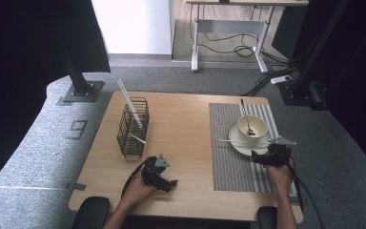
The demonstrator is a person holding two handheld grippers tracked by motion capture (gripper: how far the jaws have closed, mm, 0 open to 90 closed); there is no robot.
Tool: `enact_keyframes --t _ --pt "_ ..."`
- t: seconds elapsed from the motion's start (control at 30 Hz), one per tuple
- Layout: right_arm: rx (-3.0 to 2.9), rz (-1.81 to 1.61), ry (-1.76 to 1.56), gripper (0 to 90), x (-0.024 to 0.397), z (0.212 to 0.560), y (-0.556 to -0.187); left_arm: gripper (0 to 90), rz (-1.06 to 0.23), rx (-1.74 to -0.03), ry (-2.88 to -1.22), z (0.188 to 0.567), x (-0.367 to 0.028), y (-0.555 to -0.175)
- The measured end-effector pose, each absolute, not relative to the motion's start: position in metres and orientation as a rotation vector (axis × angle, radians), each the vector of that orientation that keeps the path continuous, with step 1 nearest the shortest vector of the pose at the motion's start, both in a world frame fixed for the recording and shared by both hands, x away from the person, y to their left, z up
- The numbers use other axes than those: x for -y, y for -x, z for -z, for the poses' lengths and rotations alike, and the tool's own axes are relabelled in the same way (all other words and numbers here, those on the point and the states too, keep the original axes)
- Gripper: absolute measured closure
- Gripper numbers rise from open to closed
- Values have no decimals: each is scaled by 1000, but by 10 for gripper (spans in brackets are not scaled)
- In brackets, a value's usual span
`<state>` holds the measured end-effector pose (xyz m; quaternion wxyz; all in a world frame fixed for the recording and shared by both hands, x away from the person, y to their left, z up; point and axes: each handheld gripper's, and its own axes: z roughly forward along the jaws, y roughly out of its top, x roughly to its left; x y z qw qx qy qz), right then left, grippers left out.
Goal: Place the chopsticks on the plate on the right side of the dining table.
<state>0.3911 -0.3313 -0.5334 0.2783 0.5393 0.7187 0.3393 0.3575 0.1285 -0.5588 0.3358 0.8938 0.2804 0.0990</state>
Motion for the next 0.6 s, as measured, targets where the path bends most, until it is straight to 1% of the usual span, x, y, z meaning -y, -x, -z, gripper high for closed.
enact_keyframes --t 0.4,0.6 --pt "-2034 -920 -1401 0 326 520 -368 0 -259 -732 -2331 559 -129 -357" --pt "-2086 -964 -1328 0 321 511 -344 0 -260 -733 -2330 559 -129 -357"
